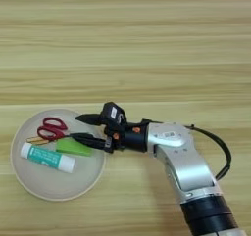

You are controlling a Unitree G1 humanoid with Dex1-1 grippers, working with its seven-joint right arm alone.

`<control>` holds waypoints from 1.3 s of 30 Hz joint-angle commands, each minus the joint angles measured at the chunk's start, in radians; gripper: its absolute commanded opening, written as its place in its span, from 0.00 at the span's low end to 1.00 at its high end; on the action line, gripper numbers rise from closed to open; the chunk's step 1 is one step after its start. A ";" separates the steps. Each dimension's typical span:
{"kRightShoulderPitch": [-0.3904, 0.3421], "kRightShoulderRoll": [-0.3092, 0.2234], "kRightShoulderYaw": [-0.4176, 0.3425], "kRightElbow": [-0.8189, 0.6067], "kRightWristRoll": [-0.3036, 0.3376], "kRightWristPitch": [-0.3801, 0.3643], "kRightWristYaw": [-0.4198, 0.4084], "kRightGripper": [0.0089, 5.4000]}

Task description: Move the objects on the table

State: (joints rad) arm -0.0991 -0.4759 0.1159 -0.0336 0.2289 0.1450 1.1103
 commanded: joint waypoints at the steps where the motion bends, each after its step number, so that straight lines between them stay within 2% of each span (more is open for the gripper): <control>1: -0.044 -0.021 -0.026 -0.055 0.025 -0.005 -0.025 0.54; 24: 0.018 -0.021 0.003 -0.168 0.061 0.023 0.016 0.98; 39: 0.060 -0.013 0.059 -0.199 0.045 0.016 0.005 0.99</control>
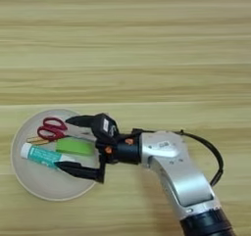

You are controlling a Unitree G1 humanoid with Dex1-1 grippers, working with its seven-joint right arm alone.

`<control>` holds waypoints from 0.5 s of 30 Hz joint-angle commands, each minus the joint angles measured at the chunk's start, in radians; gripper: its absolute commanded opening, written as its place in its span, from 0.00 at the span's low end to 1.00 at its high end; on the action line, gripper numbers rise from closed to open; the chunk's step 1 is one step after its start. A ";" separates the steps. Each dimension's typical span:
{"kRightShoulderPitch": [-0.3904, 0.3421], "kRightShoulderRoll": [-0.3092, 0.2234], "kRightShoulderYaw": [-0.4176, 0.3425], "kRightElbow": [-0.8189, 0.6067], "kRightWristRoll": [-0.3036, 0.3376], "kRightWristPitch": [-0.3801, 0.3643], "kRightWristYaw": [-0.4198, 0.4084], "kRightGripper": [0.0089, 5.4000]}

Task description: Move the objects on the table

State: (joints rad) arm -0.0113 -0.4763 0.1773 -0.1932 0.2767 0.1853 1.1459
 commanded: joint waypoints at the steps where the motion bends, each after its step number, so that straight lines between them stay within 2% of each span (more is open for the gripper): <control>1: -0.025 -0.014 0.003 -0.039 -0.008 -0.027 -0.033 0.99; 15: -0.001 -0.010 0.091 -0.026 -0.139 -0.091 -0.089 0.99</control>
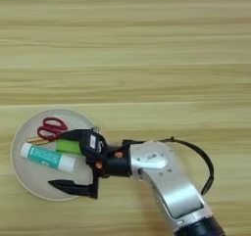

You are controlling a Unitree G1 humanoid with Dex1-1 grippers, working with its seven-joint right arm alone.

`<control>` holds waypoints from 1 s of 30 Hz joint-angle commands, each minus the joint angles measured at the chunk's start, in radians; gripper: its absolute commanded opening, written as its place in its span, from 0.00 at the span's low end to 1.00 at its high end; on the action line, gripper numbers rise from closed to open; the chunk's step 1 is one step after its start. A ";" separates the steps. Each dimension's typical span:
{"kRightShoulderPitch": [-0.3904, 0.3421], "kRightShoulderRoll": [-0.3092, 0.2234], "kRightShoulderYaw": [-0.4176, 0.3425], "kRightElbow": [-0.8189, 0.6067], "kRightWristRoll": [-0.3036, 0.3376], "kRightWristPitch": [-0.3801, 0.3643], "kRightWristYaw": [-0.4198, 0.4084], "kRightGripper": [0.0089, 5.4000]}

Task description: Move the objects on the table

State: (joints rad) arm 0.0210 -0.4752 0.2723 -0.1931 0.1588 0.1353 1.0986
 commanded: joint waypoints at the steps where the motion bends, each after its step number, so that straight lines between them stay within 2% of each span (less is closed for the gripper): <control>1: -0.033 -0.009 0.001 -0.023 -0.028 -0.044 -0.044 0.97; 16: -0.074 -0.008 0.037 0.090 -0.095 -0.080 -0.063 0.58; 22: -0.085 -0.008 0.042 0.119 -0.100 -0.097 -0.066 0.46; 25: -0.087 -0.009 0.044 0.124 -0.101 -0.103 -0.068 0.37; 30: -0.088 -0.009 0.046 0.124 -0.100 -0.110 -0.065 0.32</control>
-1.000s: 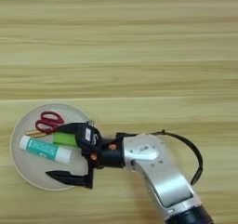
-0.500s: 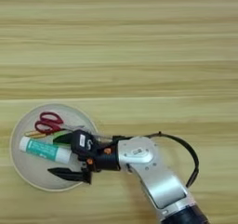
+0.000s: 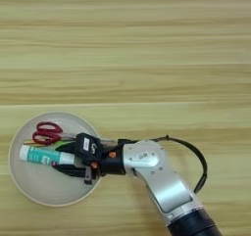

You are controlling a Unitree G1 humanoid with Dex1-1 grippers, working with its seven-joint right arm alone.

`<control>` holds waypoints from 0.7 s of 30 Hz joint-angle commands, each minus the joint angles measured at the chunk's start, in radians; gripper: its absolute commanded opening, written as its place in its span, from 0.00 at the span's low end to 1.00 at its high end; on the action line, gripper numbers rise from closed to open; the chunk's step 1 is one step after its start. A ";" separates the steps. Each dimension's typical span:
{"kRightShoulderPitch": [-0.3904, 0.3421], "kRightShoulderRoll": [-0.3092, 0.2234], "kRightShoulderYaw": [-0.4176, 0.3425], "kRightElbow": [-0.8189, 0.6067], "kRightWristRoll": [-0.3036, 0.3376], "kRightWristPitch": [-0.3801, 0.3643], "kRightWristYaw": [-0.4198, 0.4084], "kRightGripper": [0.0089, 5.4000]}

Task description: Move the objects on the table

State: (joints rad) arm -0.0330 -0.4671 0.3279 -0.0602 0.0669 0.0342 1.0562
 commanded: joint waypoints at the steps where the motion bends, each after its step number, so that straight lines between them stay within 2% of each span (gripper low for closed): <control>1: -0.033 -0.018 -0.010 -0.010 -0.004 -0.008 -0.020 0.32; 11: -0.035 -0.012 -0.020 -0.025 0.016 0.001 -0.014 0.32; 21: -0.091 -0.010 -0.099 -0.076 0.113 0.049 0.000 0.32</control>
State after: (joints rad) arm -0.0574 -0.4656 0.2707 -0.0859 0.1478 0.0819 1.0795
